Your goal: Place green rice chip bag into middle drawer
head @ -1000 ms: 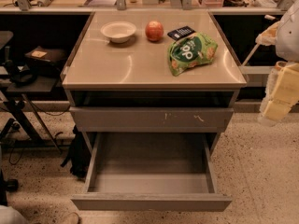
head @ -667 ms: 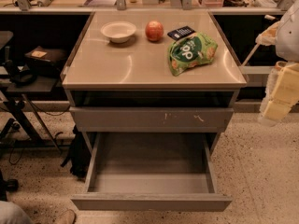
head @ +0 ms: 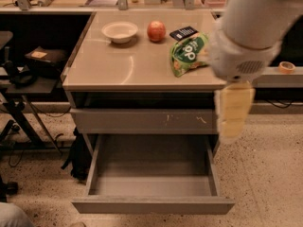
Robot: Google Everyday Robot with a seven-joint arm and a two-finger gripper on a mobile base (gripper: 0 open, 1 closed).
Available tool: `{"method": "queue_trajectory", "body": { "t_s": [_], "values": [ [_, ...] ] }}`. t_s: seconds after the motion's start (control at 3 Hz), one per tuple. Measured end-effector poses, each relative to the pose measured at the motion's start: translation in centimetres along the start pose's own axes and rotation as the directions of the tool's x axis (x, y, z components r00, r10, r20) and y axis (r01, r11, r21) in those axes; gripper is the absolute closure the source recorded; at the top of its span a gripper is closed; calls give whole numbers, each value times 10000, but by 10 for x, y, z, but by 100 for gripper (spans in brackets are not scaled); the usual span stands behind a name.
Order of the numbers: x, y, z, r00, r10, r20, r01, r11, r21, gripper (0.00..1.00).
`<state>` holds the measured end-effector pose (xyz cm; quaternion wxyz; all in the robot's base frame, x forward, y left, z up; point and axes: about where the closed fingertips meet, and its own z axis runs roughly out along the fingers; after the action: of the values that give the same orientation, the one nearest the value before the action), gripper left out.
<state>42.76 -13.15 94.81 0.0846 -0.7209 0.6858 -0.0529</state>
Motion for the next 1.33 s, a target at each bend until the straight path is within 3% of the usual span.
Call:
{"method": "queue_trajectory", "body": {
  "t_s": [0.33, 0.67, 1.0, 1.33],
  "values": [
    [-97, -7, 31, 9746, -2177, -535, 2141, 9746, -654, 0],
    [-138, -11, 32, 9553, -2932, -378, 2914, 9555, -448, 0],
    [-138, -11, 32, 9554, -2929, -374, 2912, 9556, -442, 0],
    [-122, -35, 11, 9621, -2613, -777, 2613, 9652, -110, 0]
  ]
}}
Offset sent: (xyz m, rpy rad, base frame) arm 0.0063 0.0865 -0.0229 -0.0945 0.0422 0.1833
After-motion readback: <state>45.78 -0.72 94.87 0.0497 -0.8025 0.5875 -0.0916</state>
